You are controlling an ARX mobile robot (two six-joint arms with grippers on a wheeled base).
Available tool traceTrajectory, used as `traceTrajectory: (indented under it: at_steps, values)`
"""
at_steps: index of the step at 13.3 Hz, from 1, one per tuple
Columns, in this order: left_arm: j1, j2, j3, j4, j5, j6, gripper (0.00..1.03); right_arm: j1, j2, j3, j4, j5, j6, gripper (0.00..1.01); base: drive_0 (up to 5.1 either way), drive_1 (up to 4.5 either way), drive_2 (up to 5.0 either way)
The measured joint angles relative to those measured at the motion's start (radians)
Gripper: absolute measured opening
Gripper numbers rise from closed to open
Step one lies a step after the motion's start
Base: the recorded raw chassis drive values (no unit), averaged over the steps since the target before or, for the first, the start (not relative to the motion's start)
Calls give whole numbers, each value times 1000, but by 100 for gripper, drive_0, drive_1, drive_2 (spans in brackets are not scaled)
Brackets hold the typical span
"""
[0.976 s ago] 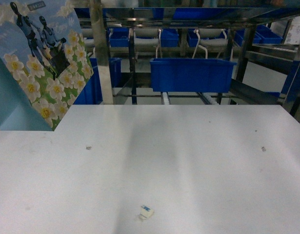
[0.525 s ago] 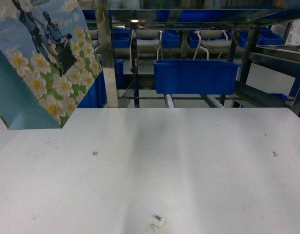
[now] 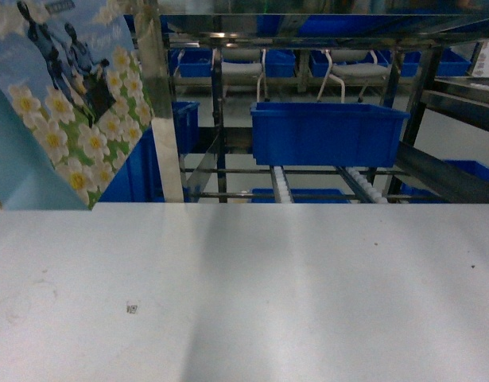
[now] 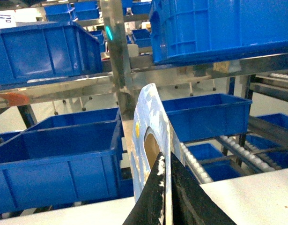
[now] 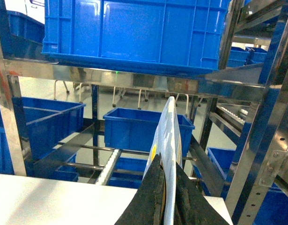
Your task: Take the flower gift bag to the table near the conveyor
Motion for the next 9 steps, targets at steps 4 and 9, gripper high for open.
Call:
traceTrajectory:
  at_steps: [4, 9]
  values:
    - [3, 0, -2, 3, -1, 0, 2, -1, 0, -1, 9, 0, 0, 3, 0, 0, 0]
    - [2, 0, -2, 3, -1, 0, 2, -41, 167, -2, 185, 7, 6, 3, 0, 0, 0]
